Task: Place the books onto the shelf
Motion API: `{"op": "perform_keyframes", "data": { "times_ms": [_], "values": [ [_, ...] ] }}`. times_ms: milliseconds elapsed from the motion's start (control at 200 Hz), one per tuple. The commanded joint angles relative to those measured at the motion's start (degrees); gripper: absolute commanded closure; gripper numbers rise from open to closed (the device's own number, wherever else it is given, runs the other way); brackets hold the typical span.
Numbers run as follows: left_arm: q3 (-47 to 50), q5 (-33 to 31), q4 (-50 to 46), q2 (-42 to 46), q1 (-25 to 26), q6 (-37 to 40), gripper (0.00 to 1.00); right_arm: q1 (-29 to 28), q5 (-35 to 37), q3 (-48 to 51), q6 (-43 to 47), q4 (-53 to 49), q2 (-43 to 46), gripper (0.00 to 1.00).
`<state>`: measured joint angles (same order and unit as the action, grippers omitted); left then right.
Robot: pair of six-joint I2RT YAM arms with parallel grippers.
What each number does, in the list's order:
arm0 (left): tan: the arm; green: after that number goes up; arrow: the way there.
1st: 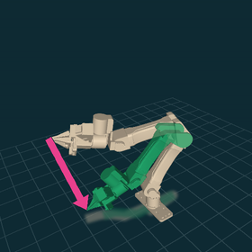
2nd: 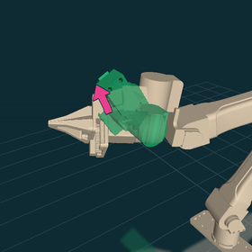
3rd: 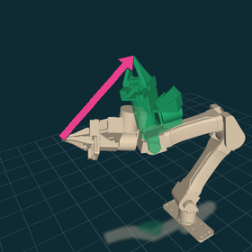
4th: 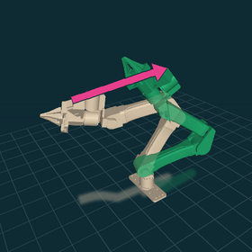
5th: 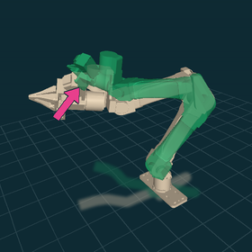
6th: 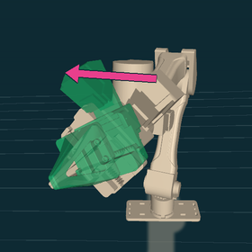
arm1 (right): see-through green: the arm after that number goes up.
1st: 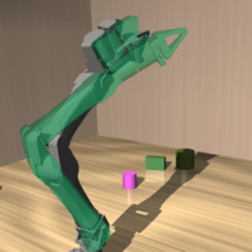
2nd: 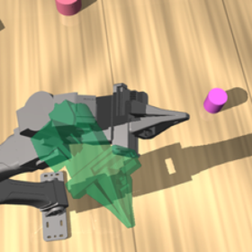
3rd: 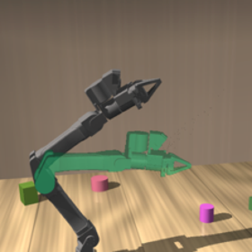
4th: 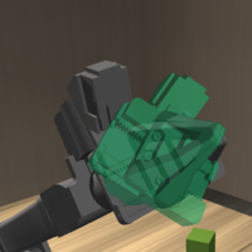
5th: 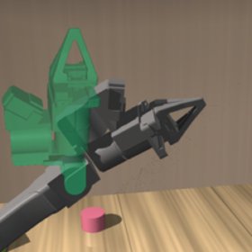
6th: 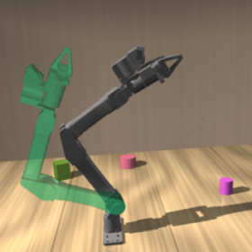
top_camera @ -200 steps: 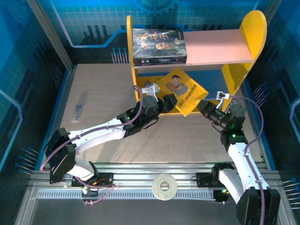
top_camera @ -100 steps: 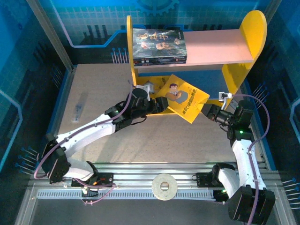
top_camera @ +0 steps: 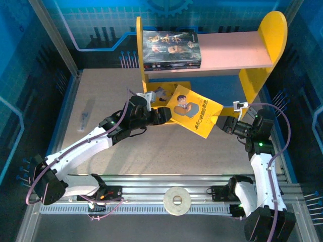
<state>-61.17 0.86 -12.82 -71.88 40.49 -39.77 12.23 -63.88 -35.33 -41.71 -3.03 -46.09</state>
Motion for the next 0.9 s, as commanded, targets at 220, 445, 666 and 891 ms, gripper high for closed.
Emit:
{"op": "perform_keyframes", "data": {
  "times_ms": [220,445,666,891],
  "values": [
    [0.6,6.1,1.1,-0.1,-0.5,2.8,0.34,-3.7,-4.3,-1.9,-0.1,4.1,-1.4,0.88],
    [1.5,8.8,3.8,0.4,-0.9,2.9,0.55,-5.2,-3.9,-2.7,2.8,1.0,-2.7,0.87],
    [2.6,9.1,5.1,1.0,-1.0,3.0,0.88,-5.2,-3.0,-3.0,3.2,0.0,-3.0,0.81],
    [5.5,11.6,13.2,1.6,-1.2,0.2,1.0,-5.2,-1.6,-3.3,3.5,-1.4,-3.1,0.66]
  ]
}}
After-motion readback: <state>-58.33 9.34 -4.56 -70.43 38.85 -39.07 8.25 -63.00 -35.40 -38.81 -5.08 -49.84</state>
